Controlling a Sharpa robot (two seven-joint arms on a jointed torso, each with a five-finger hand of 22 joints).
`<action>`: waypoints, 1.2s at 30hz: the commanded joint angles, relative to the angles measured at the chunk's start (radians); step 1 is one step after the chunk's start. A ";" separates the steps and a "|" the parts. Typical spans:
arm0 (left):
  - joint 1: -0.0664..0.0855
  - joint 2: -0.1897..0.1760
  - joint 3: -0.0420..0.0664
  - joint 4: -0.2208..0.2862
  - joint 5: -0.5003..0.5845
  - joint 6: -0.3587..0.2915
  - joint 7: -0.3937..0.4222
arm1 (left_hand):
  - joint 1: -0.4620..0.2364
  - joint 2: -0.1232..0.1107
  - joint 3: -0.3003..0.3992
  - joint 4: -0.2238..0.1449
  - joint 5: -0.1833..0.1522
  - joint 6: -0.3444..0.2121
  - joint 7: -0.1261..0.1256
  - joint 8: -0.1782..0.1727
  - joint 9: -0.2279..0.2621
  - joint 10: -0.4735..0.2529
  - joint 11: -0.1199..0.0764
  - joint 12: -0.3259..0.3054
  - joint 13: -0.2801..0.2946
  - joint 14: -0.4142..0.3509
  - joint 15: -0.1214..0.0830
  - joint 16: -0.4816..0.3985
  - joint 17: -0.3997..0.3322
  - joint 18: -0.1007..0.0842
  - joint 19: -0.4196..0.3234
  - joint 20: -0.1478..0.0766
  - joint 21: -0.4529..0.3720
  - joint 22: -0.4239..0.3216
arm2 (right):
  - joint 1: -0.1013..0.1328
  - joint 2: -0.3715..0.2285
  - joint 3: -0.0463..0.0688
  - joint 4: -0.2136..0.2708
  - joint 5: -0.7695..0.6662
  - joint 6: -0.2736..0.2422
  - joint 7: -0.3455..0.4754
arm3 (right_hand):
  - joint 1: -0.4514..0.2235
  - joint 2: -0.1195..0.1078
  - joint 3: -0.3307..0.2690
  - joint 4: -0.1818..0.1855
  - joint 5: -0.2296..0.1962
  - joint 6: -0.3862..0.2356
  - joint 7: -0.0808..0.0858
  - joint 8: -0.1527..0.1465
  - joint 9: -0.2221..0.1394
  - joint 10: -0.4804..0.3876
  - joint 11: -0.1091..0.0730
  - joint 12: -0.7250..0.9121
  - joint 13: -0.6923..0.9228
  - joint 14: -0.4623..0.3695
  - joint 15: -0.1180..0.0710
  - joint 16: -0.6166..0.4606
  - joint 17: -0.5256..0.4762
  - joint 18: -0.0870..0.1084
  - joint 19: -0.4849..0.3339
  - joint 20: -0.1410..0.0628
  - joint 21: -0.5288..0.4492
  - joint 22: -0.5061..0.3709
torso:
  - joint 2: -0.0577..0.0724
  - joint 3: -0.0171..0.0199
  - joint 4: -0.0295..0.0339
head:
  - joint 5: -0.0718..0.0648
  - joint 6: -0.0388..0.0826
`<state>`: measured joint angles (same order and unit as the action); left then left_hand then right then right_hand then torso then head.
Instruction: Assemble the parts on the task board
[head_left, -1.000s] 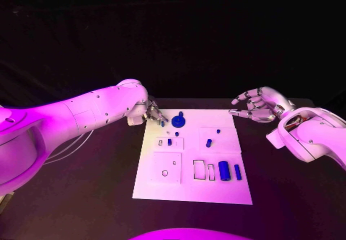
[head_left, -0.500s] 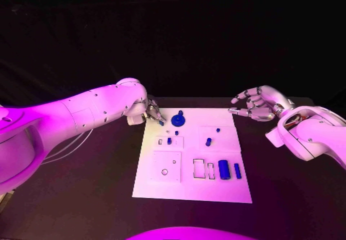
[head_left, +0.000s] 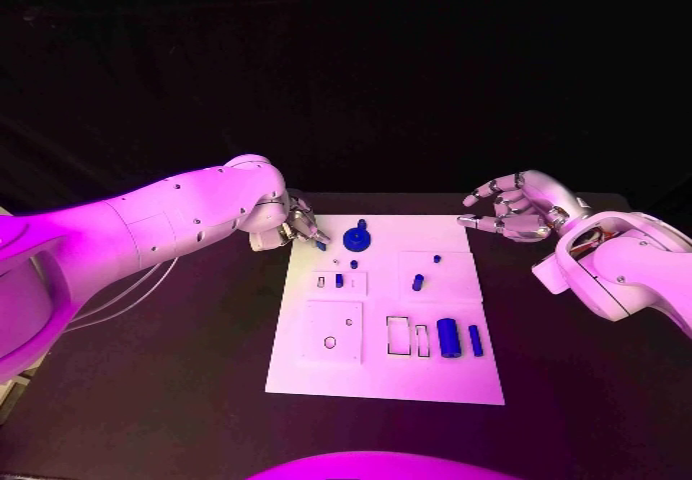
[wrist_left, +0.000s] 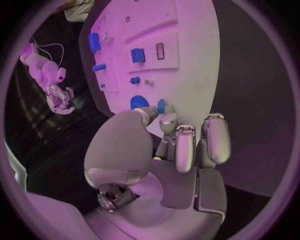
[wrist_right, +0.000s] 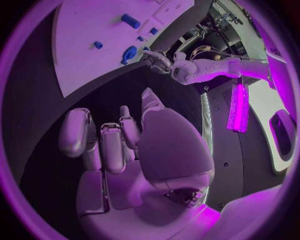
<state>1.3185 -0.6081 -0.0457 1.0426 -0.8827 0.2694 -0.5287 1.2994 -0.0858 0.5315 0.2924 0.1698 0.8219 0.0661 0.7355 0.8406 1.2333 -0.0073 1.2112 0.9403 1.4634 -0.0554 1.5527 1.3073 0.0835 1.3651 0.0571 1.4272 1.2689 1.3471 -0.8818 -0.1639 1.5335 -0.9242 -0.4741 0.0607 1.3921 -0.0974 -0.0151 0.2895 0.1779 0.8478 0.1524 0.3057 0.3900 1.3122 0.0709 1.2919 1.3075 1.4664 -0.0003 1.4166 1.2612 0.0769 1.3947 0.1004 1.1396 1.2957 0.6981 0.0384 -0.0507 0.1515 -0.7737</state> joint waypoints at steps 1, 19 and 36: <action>0.000 -0.018 0.001 0.034 0.047 -0.031 0.001 | 0.010 0.002 0.080 -0.072 -0.002 -0.004 -0.005 0.004 0.056 0.004 -0.001 0.004 0.003 0.095 -0.006 0.001 0.230 -0.016 0.003 -0.006 0.004 0.001 | -0.001 -0.002 0.000 0.001 -0.007 0.007 0.008 | -0.003 0.003 -0.004 0.002 0.005 -0.009 0.000 0.003 0.001 -0.004 -0.001 -0.004 0.009 0.024 -0.006 -0.005 0.001 0.015 -0.007 -0.002 -0.003 -0.002 | -0.002 0.0000 0.0004 | 0.001 -0.001; -0.040 -0.201 0.001 0.333 -0.142 -0.160 0.079 | -0.010 -0.043 0.188 -0.119 -0.002 0.004 -0.009 0.012 0.076 0.028 -0.006 0.012 0.014 0.102 -0.012 0.009 0.246 -0.022 0.026 -0.010 0.019 0.032 | -0.006 -0.019 0.000 0.005 -0.006 0.004 0.009 | -0.004 0.006 -0.004 0.002 0.007 -0.010 0.000 0.006 0.002 -0.005 -0.001 -0.005 0.007 0.024 -0.006 -0.007 -0.001 0.015 -0.007 -0.002 -0.006 -0.003 | -0.002 -0.0017 0.0009 | 0.018 -0.002; -0.072 -0.232 -0.001 0.415 -0.254 -0.181 0.074 | -0.030 -0.069 0.255 -0.145 -0.002 0.014 -0.011 0.011 0.081 0.039 -0.009 0.010 0.014 0.104 -0.014 0.013 0.253 -0.023 0.031 -0.013 0.022 0.038 | -0.012 -0.019 0.000 0.008 -0.007 0.004 0.009 | -0.005 0.006 -0.004 0.002 0.008 -0.011 0.000 0.006 0.002 -0.005 -0.001 -0.005 0.006 0.024 -0.006 -0.007 -0.001 0.015 -0.006 -0.002 -0.006 -0.003 | 0.001 0.0003 -0.0029 | 0.027 -0.008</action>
<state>1.2475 -0.8405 -0.0471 1.4514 -1.0888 0.1009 -0.4659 1.2692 -0.1441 0.6334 0.2980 0.1644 0.8214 0.0612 0.7477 0.8910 1.2638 -0.0160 1.2161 0.9544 1.4633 -0.0624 1.5613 1.3078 0.0676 1.3904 0.0429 1.4427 1.3058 1.3363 -0.9008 -0.1643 1.5389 -0.9240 -0.4745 0.0611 1.3921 -0.0974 -0.0151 0.2895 0.1822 0.8414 0.1515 0.3057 0.3906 1.3123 0.0709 1.2919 1.3075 1.4664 -0.0003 1.4127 1.2610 0.0769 1.3947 0.1004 1.1398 1.2932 0.6984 0.0379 -0.0527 0.1772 -0.7800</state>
